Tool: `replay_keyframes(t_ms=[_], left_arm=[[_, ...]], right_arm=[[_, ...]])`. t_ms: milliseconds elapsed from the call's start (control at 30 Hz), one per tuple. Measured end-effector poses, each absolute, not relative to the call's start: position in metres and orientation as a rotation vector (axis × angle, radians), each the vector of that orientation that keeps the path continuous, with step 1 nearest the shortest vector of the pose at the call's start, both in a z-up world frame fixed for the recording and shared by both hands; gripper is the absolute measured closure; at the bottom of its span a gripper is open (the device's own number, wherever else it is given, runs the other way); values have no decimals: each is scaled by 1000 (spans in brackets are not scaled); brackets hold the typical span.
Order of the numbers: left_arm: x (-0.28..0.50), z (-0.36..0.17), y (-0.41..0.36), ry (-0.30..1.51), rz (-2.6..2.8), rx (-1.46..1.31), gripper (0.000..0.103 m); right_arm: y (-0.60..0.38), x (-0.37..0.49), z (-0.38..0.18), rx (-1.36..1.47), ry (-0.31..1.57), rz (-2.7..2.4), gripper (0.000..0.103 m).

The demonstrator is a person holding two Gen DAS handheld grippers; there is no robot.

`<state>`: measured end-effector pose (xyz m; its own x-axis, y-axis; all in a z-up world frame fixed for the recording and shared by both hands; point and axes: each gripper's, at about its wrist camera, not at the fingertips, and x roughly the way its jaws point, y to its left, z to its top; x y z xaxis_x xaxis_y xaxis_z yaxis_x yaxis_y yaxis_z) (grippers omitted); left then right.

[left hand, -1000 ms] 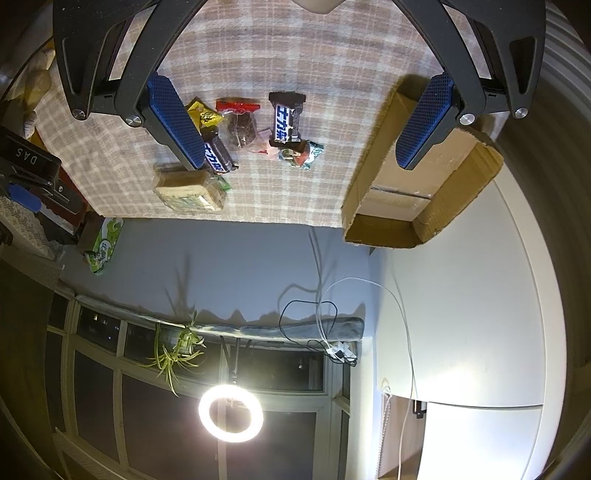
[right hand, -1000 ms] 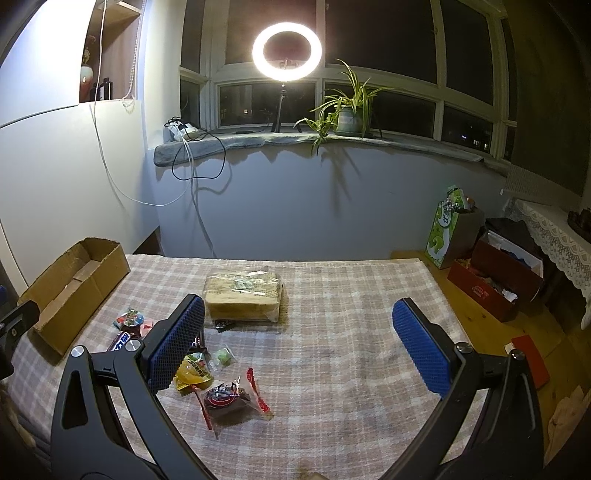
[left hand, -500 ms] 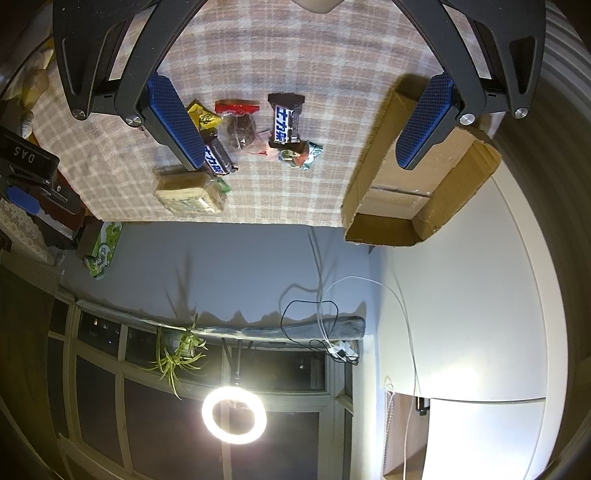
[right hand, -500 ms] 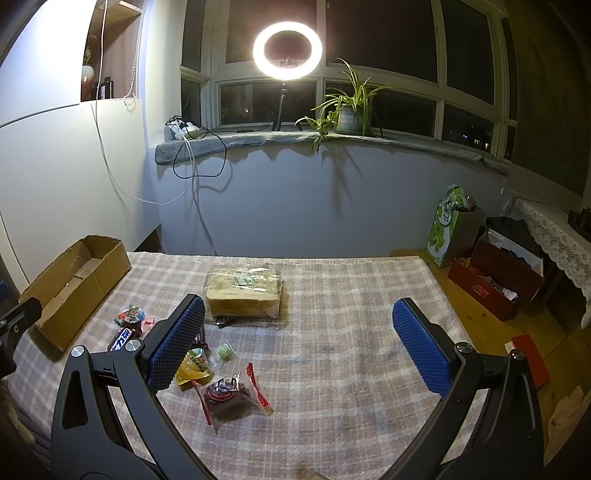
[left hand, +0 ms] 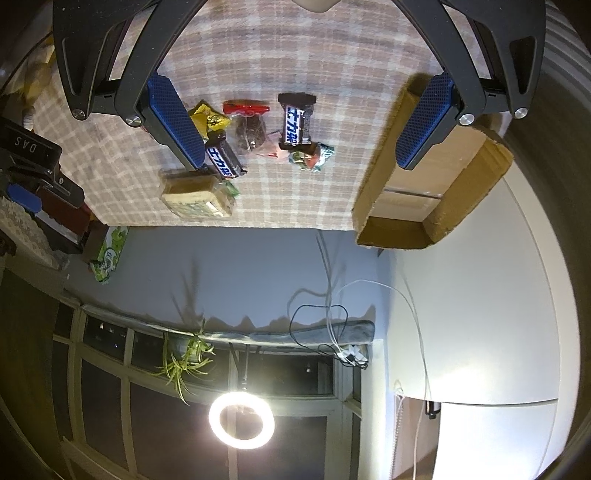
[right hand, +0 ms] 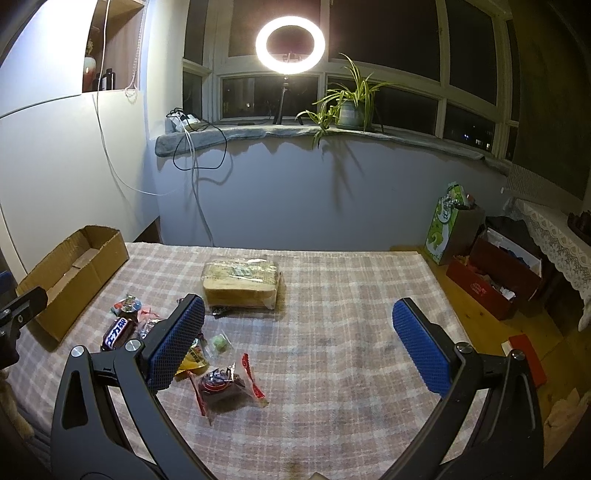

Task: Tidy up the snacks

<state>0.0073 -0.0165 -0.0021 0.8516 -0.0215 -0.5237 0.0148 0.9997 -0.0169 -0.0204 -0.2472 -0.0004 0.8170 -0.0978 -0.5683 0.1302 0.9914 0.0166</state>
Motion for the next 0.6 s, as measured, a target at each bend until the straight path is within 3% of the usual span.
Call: replay_keyframes(t_ms=[500,600], left_arm=[[14,-19,-3,607,-11,-39,7],[15,-27,2,636,-11,-43,13]], right_arm=[[-248,-11,-22,62,652,-51,0],[-245,-11,-33,66,683,-16,0]])
